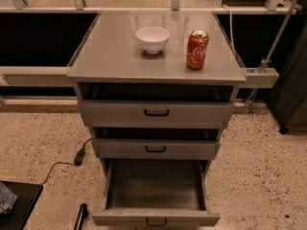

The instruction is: Close bottom drawer

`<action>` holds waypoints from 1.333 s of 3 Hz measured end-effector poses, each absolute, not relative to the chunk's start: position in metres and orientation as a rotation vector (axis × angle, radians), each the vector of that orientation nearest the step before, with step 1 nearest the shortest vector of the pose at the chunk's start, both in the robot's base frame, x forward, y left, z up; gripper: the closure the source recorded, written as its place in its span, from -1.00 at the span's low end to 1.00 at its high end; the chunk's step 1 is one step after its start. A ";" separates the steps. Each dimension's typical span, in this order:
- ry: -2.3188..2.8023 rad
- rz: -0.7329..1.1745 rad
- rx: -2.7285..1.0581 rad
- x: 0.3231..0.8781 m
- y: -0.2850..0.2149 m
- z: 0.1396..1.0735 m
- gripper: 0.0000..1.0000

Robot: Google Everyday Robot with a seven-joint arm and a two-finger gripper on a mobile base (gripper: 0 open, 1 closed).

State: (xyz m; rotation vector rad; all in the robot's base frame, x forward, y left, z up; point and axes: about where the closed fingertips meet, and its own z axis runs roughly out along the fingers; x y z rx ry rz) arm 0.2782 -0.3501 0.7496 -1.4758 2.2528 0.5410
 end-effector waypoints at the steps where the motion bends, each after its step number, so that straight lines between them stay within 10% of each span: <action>1: 2.207 0.686 -1.491 0.243 -0.389 0.674 -1.00; 4: 2.198 0.926 -1.569 0.237 -0.392 0.565 -1.00</action>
Offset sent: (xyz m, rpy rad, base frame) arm -0.0200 -0.0588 -0.2658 0.1518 0.3335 0.2822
